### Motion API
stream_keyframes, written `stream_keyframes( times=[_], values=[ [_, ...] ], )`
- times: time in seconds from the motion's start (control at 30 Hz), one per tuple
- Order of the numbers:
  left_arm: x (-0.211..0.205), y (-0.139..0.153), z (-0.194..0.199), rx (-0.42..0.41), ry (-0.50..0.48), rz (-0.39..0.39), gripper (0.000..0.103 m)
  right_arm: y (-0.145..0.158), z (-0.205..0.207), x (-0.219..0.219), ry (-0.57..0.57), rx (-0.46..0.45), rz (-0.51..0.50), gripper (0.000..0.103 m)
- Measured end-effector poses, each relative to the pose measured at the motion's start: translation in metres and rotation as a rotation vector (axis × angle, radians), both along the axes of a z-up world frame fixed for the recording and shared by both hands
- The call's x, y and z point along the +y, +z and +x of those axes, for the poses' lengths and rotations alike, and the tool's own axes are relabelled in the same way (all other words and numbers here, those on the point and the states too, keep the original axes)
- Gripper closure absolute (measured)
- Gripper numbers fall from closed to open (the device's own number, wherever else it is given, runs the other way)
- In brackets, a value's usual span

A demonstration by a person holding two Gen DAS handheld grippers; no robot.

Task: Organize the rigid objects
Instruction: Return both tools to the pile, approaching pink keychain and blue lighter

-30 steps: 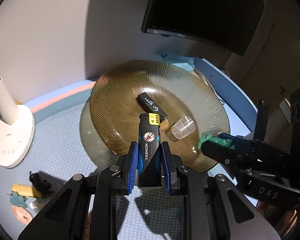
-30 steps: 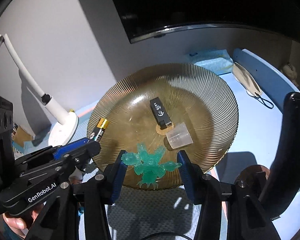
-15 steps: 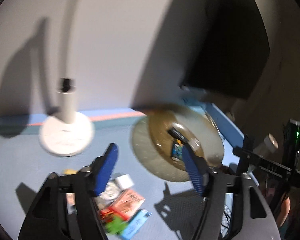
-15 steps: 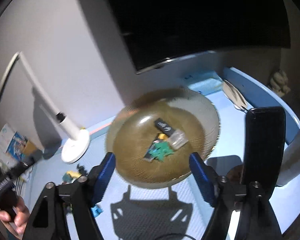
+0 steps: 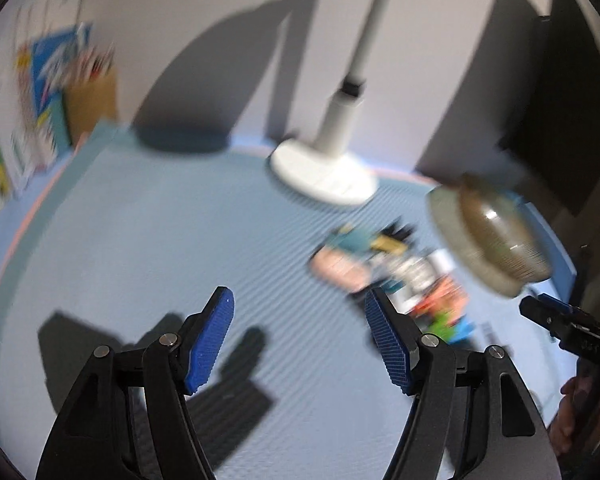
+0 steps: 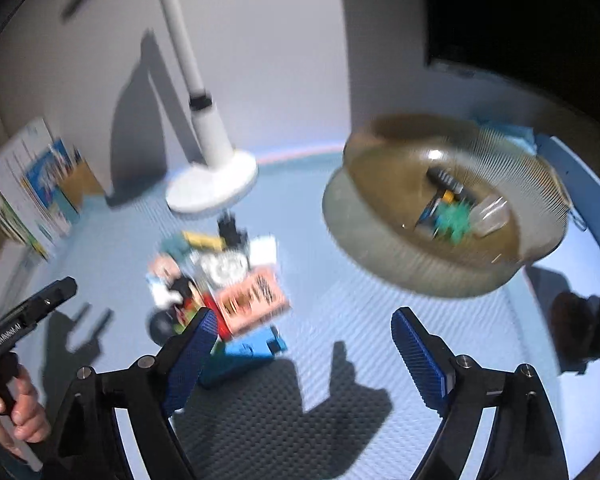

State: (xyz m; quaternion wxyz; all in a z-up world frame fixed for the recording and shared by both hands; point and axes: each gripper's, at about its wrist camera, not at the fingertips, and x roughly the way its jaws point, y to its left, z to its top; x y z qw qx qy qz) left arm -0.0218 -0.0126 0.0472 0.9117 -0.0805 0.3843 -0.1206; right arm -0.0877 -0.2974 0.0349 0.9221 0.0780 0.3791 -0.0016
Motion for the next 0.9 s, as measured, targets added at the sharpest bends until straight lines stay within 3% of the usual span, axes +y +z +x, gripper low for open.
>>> stream_keyframes(
  times=[0.13,0.2,0.27,0.33,0.57,0.9],
  values=[
    [0.009,-0.029,0.003,0.022,0.031,0.023,0.036,-0.033,0.007,0.011,0.002,0.031,-0.03,0.016],
    [0.005,-0.044,0.004,0.021,0.062,0.1,0.036,-0.044,0.008,0.013,0.005,0.025,-0.039,0.016],
    [0.009,-0.042,0.004,0.029,0.063,0.086,0.036,-0.05,0.009,0.012,0.007,0.044,-0.042,0.016],
    [0.011,-0.039,0.001,-0.004,0.088,0.084,0.036,-0.047,0.009,0.011,0.005,0.018,-0.045,0.015],
    [0.02,-0.04,0.003,0.023,0.086,0.043,0.036,-0.048,0.007,0.008,0.03,0.014,-0.016,0.012],
    [0.017,-0.043,0.005,0.031,0.084,0.057,0.036,-0.049,0.009,0.01,0.029,0.023,-0.021,0.012]
  ],
)
